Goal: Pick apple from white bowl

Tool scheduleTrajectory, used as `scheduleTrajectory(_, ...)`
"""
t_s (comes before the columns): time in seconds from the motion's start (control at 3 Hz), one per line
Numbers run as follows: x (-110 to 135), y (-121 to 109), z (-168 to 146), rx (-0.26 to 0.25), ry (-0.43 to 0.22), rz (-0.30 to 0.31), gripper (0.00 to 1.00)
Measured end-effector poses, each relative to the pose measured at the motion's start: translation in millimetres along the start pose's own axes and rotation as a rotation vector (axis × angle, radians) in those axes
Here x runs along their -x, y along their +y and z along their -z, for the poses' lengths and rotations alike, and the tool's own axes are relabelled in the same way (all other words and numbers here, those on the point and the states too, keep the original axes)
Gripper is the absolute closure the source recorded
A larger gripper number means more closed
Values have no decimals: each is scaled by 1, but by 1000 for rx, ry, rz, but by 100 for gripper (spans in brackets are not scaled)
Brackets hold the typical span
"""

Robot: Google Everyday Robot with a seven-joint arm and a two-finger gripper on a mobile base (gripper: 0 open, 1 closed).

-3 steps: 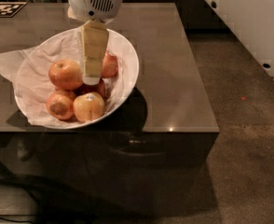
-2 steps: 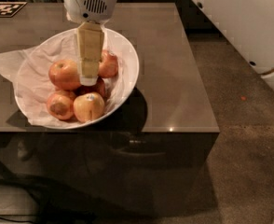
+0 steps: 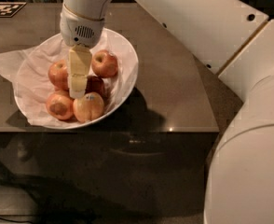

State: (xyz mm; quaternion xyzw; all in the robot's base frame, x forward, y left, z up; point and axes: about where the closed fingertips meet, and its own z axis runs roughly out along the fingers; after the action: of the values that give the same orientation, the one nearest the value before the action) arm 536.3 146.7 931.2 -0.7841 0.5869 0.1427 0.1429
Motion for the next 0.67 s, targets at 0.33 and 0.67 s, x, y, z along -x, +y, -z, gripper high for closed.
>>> scheduleTrajectory(0.33,1,-2,1,-21,3,-4,0)
scheduleTrajectory(0.67,-1,-5,2,-38,13,-11,0)
